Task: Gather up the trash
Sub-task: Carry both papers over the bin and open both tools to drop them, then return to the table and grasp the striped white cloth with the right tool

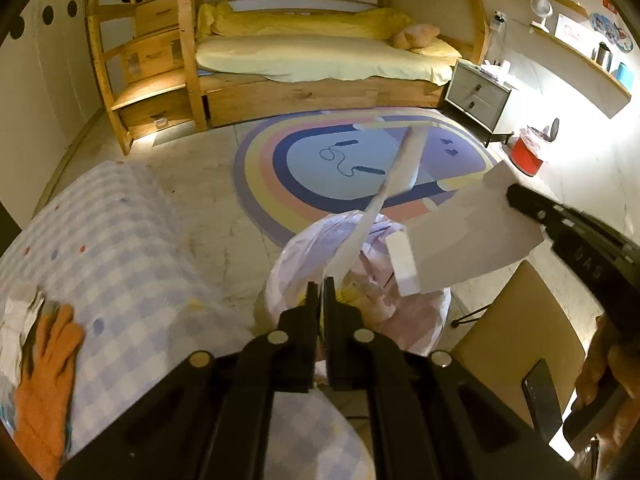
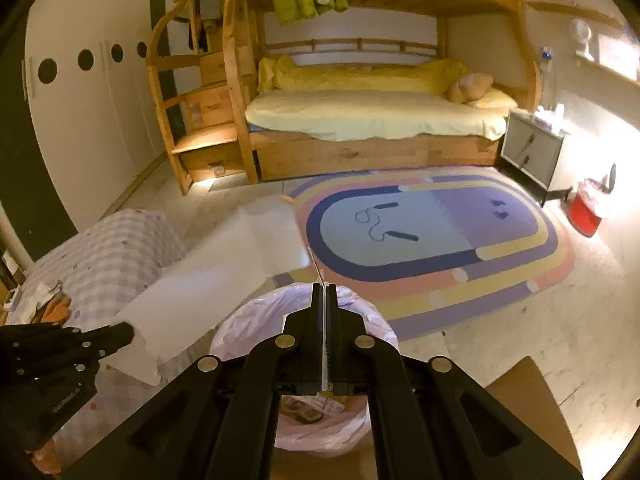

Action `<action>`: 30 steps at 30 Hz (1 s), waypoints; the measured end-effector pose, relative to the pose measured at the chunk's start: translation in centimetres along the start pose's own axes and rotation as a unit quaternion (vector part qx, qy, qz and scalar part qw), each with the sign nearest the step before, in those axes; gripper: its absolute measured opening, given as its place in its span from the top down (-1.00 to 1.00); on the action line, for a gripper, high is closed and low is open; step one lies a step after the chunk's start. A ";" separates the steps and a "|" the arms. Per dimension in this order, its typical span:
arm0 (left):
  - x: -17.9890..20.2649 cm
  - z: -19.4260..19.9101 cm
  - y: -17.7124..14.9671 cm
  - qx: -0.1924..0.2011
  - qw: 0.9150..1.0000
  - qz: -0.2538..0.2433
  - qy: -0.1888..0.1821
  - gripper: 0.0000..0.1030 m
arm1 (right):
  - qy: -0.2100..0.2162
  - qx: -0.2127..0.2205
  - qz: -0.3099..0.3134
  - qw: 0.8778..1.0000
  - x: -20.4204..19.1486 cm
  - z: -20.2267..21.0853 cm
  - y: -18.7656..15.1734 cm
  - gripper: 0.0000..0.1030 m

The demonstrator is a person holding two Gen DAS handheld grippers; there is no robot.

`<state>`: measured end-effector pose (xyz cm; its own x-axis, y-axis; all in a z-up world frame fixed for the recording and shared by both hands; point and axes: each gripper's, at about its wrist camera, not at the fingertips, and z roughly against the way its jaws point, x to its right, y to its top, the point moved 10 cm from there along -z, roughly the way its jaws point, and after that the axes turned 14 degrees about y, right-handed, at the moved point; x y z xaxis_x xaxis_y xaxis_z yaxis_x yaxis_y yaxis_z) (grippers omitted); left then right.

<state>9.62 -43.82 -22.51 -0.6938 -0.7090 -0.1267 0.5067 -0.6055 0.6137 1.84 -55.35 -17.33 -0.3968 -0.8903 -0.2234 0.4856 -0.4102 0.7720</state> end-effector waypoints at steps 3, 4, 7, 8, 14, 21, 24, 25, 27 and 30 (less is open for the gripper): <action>-0.2 0.1 0.4 0.010 1.000 0.005 0.003 0.38 | 0.001 -0.013 -0.006 1.000 0.3 -1.0 -0.3 0.71; -0.5 0.3 0.4 0.015 1.000 0.006 0.005 0.34 | 0.001 -0.013 -0.006 1.000 0.3 -1.1 -0.3 0.68; -1.6 1.3 0.3 0.028 0.999 0.012 0.014 0.34 | 0.007 -0.013 -0.008 1.000 -0.1 -0.8 -0.4 0.65; -2.2 1.9 0.2 0.036 0.999 0.013 0.020 0.34 | 0.009 -0.013 -0.008 1.000 -0.2 -0.8 -0.4 0.65; -5.9 5.5 -0.9 0.058 0.997 0.038 0.046 0.34 | 0.034 0.003 0.004 0.999 -3.0 1.7 0.4 0.65; -11.4 10.5 -3.8 0.081 0.990 0.087 0.080 0.34 | 0.081 0.014 0.033 0.996 -8.8 4.3 0.8 0.65; -13.8 12.2 -5.2 0.090 0.986 0.104 0.099 0.34 | 0.100 0.011 0.053 0.994 -11.8 4.7 0.5 0.65; -14.7 12.8 -5.7 0.092 0.984 0.110 0.106 0.31 | 0.108 0.008 0.061 0.992 -13.0 4.7 0.3 0.65; -16.4 13.7 -6.6 0.095 0.981 0.122 0.120 0.25 | 0.125 0.002 0.075 0.989 -15.5 4.6 -0.2 0.65; -19.7 14.9 -8.3 0.099 0.974 0.136 0.150 0.20 | 0.144 -0.005 0.092 0.985 -18.5 4.3 -0.8 0.65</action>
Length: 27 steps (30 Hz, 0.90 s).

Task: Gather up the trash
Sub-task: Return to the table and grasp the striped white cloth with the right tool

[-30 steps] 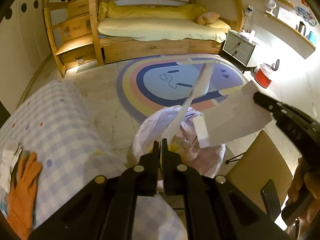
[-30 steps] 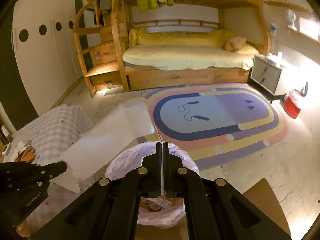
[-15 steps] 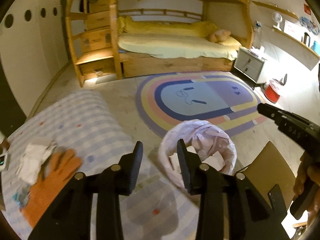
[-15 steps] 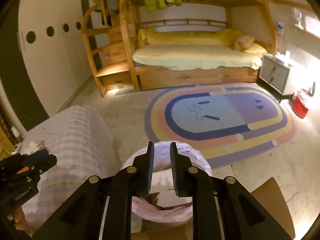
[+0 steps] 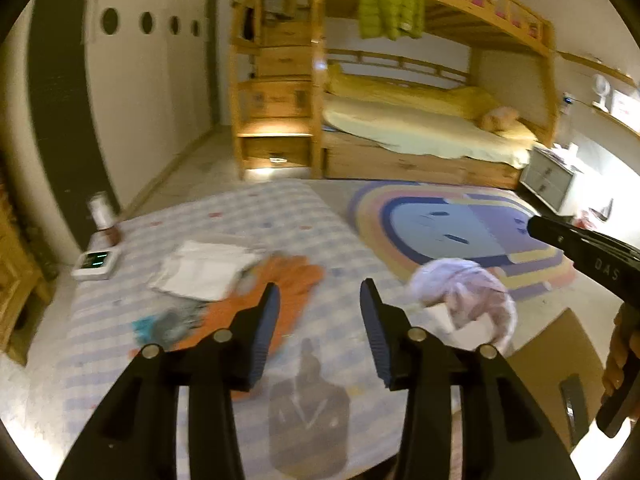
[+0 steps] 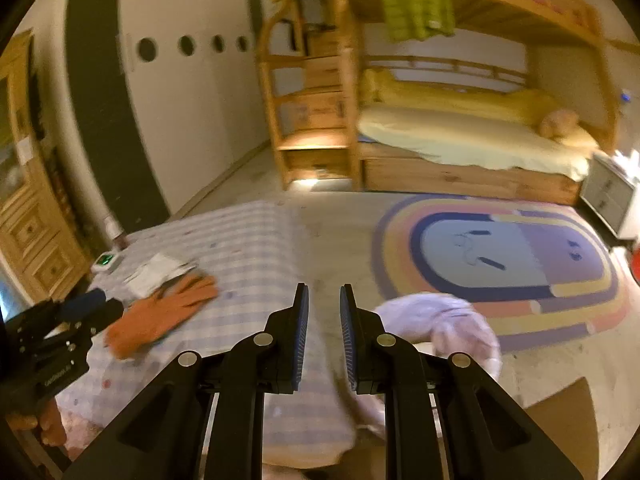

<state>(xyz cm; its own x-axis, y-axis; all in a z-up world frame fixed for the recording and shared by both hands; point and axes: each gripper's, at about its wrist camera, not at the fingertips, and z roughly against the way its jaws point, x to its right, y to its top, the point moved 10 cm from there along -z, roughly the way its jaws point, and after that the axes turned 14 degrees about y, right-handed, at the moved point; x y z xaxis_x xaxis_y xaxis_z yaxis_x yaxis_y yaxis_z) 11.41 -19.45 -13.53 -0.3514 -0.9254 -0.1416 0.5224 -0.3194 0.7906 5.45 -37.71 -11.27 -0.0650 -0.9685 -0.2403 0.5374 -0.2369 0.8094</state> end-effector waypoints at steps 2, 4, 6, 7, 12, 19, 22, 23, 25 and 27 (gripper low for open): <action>-2.6 0.1 -0.4 0.001 1.000 0.009 0.021 0.15 | 0.018 -0.008 0.017 1.000 -2.5 -1.2 0.0 0.64; -5.2 -0.1 -0.9 -0.002 0.999 0.019 0.040 0.09 | 0.031 -0.013 0.025 0.999 -4.3 -2.1 0.0 0.58; -8.0 -0.3 -1.4 -0.005 0.998 0.028 0.060 0.06 | 0.045 -0.017 0.033 0.998 -6.0 -3.1 0.2 0.52; -8.9 -0.4 -1.5 -0.006 0.997 0.033 0.067 0.05 | 0.054 -0.021 0.041 0.997 -7.0 -3.7 0.2 0.49; -13.7 -1.3 -2.6 -0.019 0.993 0.062 0.099 -0.05 | 0.091 -0.042 0.070 0.992 -11.1 -6.5 0.1 0.34; -17.2 -3.7 -3.4 -0.038 0.989 0.077 0.123 -0.19 | 0.147 -0.072 0.091 0.982 -14.6 -11.1 -0.1 0.02; -17.7 -5.0 -3.5 -0.047 0.988 0.076 0.130 -0.20 | 0.157 -0.092 0.110 0.977 -15.8 -13.9 -0.4 -0.06; -17.9 -5.5 -3.6 -0.051 0.987 0.077 0.131 -0.20 | 0.160 -0.101 0.115 0.975 -16.2 -15.0 -0.6 -0.07; -18.3 -6.3 -3.5 -0.055 0.986 0.079 0.134 -0.20 | 0.163 -0.114 0.123 0.972 -16.7 -16.6 -0.8 -0.07; -18.5 -7.2 -3.5 -0.060 0.986 0.080 0.136 -0.20 | 0.170 -0.129 0.132 0.968 -17.5 -18.6 -1.0 -0.07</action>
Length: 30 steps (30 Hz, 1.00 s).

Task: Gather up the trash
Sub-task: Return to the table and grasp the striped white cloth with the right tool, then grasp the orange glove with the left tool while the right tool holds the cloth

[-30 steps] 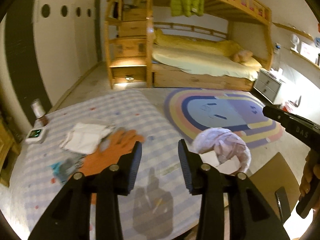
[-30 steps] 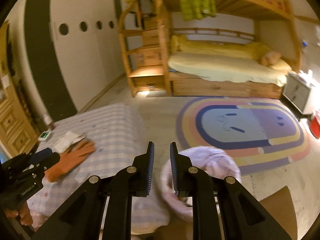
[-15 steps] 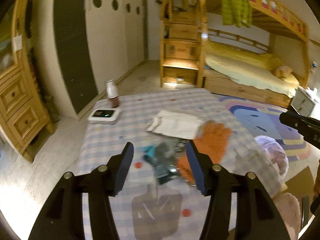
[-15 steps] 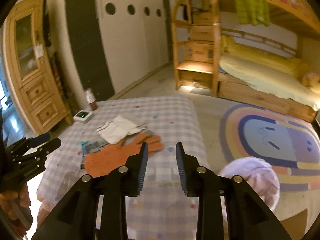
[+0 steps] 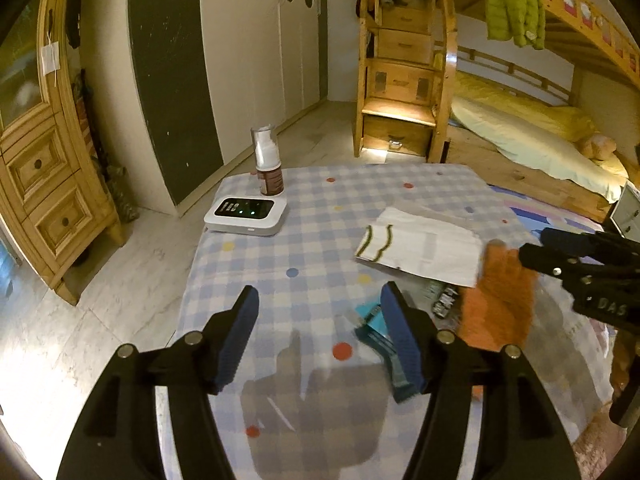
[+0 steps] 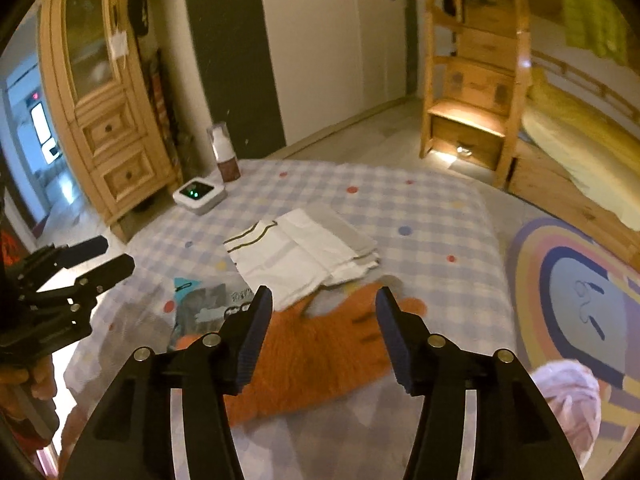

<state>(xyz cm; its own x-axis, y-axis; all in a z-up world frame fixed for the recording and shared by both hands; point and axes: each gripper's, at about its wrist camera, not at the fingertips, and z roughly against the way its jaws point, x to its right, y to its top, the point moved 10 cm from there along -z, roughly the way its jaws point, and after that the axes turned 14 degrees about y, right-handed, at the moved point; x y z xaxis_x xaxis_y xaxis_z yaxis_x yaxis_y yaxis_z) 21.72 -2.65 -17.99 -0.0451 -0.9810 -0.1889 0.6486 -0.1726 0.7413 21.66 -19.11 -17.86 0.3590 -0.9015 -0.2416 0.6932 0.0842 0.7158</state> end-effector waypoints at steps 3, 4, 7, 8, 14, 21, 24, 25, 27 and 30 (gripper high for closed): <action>-0.1 -1.6 0.2 -0.008 1.000 -0.002 0.006 -0.20 | 0.008 -0.017 0.013 1.000 0.0 -2.1 0.5 -0.11; -0.1 -2.1 0.3 -0.011 1.000 -0.003 0.008 -0.20 | 0.010 -0.020 0.016 1.000 0.1 -2.6 0.5 -0.14; 0.1 -3.3 0.6 -0.018 1.000 -0.004 0.011 -0.20 | 0.013 -0.036 0.025 0.999 0.3 -4.6 0.8 -0.15; 0.2 -3.7 0.7 -0.020 1.000 -0.006 0.012 -0.20 | 0.013 -0.039 0.026 0.999 0.4 -5.1 1.0 -0.16; 0.7 -5.3 1.0 -0.028 0.999 -0.013 0.011 -0.20 | 0.015 -0.075 0.021 0.997 1.4 -8.1 0.8 -0.17; 0.6 -5.2 0.3 -0.034 0.999 -0.011 0.010 -0.20 | 0.016 -0.096 0.065 0.993 0.6 -8.6 -0.3 0.37; 0.0 -4.6 0.2 -0.034 0.999 -0.006 0.014 -0.20 | 0.013 -0.088 0.070 0.994 -0.1 -8.1 0.2 0.65; -0.2 -4.2 0.2 -0.032 0.999 -0.006 0.016 -0.20 | 0.012 -0.079 0.069 0.994 -0.3 -7.7 0.7 0.66; -0.6 -3.2 0.5 -0.024 1.000 -0.005 0.019 -0.20 | 0.017 -0.052 0.057 0.997 -0.4 -6.2 2.0 0.66; -0.9 -1.5 1.0 -0.011 1.000 -0.002 0.017 -0.20 | 0.026 -0.001 0.036 0.999 -0.8 -2.6 4.3 0.84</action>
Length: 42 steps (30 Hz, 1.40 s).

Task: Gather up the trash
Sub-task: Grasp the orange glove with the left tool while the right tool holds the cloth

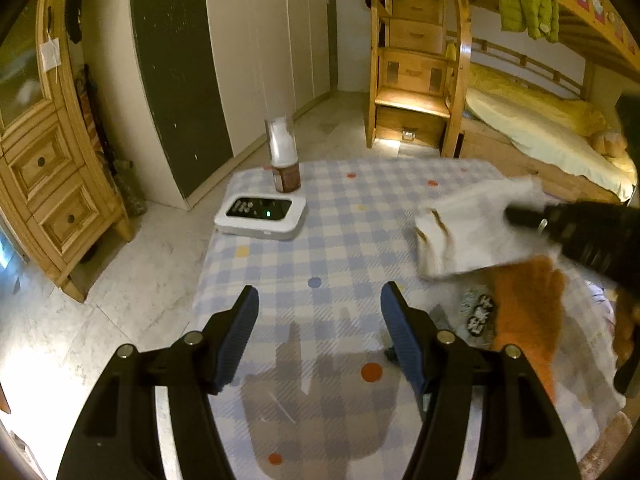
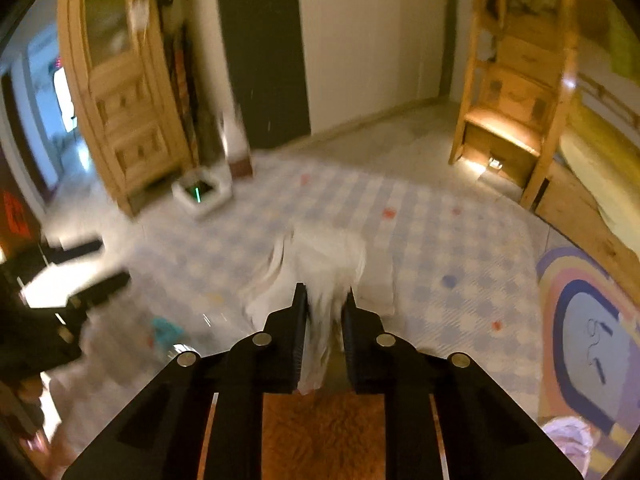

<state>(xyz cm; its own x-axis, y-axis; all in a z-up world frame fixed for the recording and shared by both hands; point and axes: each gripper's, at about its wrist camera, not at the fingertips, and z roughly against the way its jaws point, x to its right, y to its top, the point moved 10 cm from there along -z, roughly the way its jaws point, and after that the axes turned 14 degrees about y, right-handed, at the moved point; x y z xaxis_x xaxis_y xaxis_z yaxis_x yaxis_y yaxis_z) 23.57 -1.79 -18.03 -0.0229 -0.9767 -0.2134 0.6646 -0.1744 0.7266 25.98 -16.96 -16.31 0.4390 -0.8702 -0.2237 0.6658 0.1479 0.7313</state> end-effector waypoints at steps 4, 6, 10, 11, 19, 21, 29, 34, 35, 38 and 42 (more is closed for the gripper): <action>0.4 2.3 -0.2 0.015 1.000 -0.004 -0.011 -0.40 | -0.020 0.049 -0.017 0.998 -0.2 5.1 1.1 0.96; 1.2 3.5 -1.0 0.016 1.000 -0.010 -0.021 -0.44 | -0.036 0.063 -0.023 0.997 0.0 7.4 0.7 0.96; 3.2 4.9 -2.9 0.013 0.998 -0.028 -0.048 -0.55 | -0.058 0.071 -0.048 0.995 0.9 10.7 -1.9 0.96; 4.1 5.1 -3.4 0.011 0.998 -0.037 -0.057 -0.55 | -0.061 0.071 -0.051 0.994 1.1 11.2 -2.5 0.96; 9.6 4.8 -4.8 -0.010 0.991 -0.084 -0.103 -0.36 | -0.104 0.051 -0.079 0.990 3.2 14.1 -8.4 0.96; 10.4 4.0 -5.0 -0.027 0.990 -0.085 -0.106 -0.26 | -0.108 0.051 -0.084 0.989 3.4 14.5 -9.3 0.96; 12.7 2.7 -5.7 -0.047 0.985 -0.113 -0.123 0.57 | -0.109 0.051 -0.098 0.988 4.0 15.1 -11.0 0.96; 13.0 4.7 -2.9 -0.002 0.985 -0.126 -0.121 0.76 | -0.120 0.067 -0.094 0.986 4.0 16.2 -10.7 0.96; 12.9 5.5 -2.0 0.014 0.985 -0.126 -0.119 0.76 | -0.123 0.072 -0.093 0.985 4.0 16.4 -10.4 0.96; 13.2 8.0 0.5 0.053 0.984 -0.121 -0.124 0.76 | -0.134 0.094 -0.089 0.983 4.1 18.4 -9.6 0.96; 13.8 11.5 3.5 0.091 0.979 -0.114 -0.141 0.76 | -0.151 0.123 -0.082 0.977 4.1 21.8 -8.9 0.96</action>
<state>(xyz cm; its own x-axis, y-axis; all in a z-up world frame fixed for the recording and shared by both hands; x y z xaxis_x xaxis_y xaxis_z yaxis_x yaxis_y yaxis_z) 16.98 -17.28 -10.92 -0.3767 -0.9014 -0.2135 0.4752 -0.3859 0.7907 8.73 -32.11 -9.70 0.1159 -0.9773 -0.1774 0.5305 -0.0901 0.8429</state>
